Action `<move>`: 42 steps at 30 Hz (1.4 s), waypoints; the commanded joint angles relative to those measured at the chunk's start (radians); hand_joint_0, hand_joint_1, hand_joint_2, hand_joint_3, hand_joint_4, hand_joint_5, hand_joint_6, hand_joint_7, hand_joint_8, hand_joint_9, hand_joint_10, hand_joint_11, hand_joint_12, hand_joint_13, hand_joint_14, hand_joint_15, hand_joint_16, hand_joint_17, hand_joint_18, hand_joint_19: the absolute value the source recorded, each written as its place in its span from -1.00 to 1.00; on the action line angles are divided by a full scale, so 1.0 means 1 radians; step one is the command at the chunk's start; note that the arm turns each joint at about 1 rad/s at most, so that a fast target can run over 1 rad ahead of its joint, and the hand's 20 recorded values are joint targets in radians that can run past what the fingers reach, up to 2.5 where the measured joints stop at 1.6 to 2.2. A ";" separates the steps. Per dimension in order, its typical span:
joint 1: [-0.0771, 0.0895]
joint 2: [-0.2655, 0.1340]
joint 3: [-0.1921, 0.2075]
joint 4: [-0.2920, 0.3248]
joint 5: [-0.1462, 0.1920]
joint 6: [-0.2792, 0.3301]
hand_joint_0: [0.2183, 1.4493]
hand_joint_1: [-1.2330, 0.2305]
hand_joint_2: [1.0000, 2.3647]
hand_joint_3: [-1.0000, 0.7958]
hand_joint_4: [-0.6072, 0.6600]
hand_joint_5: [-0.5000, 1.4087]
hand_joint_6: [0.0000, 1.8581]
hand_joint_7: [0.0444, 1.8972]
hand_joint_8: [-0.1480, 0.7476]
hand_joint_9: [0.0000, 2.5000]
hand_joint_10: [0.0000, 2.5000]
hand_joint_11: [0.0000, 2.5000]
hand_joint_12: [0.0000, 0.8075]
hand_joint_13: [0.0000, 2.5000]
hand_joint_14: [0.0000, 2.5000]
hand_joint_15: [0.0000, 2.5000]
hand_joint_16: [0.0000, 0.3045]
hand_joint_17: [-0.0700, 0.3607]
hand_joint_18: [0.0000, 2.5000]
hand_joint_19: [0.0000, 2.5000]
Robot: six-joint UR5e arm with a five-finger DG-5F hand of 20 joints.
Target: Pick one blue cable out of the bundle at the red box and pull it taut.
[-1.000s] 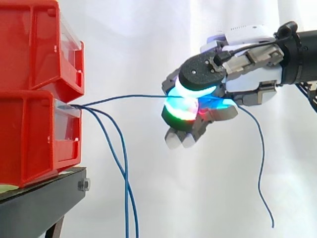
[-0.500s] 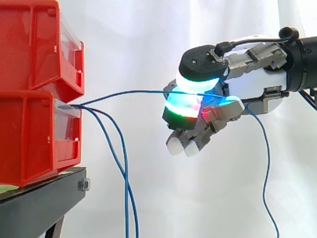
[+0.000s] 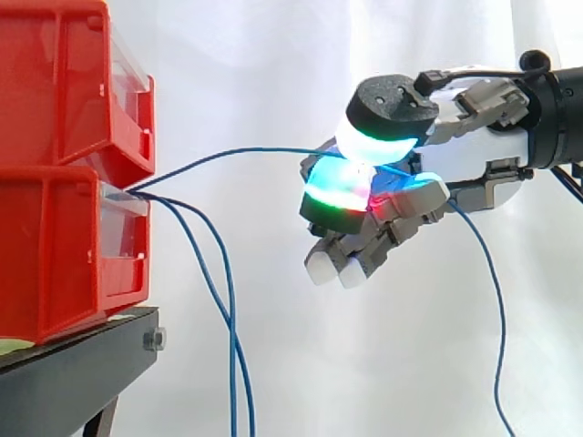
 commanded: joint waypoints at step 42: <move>0.001 0.000 0.000 0.000 0.007 -0.007 -0.44 -0.25 -0.98 -0.29 0.30 -0.56 -0.10 0.23 0.19 0.09 -0.99 0.05 -0.06 -0.43 -0.99 -0.73 -0.67 -0.16 -0.50 -0.71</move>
